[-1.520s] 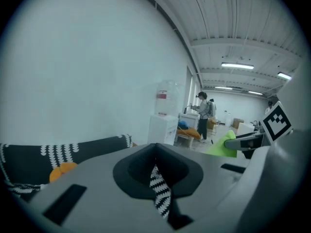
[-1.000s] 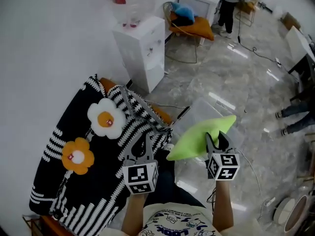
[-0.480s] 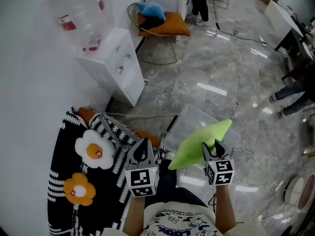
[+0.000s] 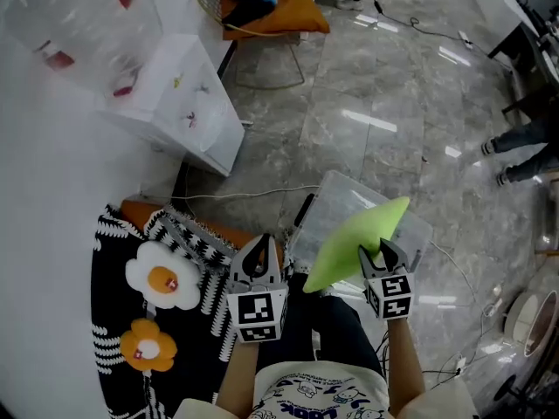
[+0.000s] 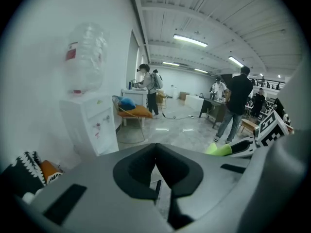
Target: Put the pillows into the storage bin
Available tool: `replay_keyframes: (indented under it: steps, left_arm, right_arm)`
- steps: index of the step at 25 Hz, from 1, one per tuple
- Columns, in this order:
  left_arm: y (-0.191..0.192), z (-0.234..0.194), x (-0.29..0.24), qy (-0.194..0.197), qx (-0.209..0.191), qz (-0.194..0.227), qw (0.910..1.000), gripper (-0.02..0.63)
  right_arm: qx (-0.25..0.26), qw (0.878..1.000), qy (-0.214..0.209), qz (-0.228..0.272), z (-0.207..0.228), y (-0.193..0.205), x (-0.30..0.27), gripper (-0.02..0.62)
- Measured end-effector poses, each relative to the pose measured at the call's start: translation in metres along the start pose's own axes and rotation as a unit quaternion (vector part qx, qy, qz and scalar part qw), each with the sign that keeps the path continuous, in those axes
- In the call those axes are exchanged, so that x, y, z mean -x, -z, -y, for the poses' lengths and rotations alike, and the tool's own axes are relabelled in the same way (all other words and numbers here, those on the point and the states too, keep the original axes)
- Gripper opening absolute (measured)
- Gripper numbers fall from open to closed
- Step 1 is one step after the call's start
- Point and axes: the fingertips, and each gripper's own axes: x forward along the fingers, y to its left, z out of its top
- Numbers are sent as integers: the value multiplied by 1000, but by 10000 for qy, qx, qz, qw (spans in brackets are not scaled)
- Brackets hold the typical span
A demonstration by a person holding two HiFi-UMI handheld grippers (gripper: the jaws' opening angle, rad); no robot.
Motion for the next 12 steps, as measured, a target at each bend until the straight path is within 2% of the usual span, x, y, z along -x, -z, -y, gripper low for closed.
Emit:
replay_keyframes:
  steps: [6,12]
  left_arm:
    - [40,-16,-34,-123,329,-374,9987,14]
    - [91,-30,-57,-415,578,-747,9947,14]
  right_arm:
    - [345,9978,-335,-450,2,22,-56,193]
    - [684,9913,-672,-899,6,60,-122,193]
